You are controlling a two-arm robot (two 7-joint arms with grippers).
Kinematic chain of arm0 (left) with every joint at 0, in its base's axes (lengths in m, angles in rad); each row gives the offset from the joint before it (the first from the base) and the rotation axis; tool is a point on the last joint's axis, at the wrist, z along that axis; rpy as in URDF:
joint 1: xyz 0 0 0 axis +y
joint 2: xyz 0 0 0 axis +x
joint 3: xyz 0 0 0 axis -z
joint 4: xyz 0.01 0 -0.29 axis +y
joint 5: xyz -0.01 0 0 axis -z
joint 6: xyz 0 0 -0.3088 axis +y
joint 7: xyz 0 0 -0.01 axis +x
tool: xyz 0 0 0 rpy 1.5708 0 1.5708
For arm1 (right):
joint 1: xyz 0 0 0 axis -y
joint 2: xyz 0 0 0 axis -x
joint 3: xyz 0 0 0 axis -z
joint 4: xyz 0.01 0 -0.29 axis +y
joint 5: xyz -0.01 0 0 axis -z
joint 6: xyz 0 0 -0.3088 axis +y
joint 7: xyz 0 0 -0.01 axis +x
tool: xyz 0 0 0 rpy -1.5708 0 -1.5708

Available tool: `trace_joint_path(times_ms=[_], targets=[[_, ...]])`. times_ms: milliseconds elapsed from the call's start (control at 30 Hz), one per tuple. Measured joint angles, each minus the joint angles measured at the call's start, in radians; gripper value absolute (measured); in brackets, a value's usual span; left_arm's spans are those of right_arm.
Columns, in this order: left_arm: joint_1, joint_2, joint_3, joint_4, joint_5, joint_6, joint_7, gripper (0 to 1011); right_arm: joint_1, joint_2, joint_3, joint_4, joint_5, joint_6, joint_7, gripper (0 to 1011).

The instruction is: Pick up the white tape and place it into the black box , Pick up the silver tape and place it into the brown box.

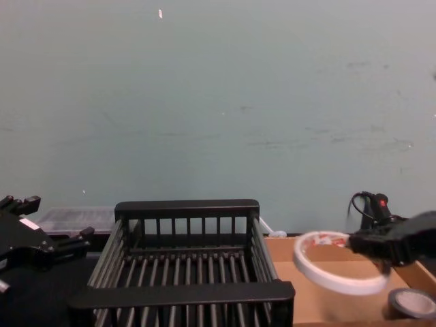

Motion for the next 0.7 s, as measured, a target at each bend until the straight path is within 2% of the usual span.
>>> trace_joint_path(times_ms=[700], targets=[[0.000,0.000,0.000,0.000,0.000,0.000,0.000,1001,0.150,-0.090,-0.108,0.117,-0.042,-0.043,0.057,101]])
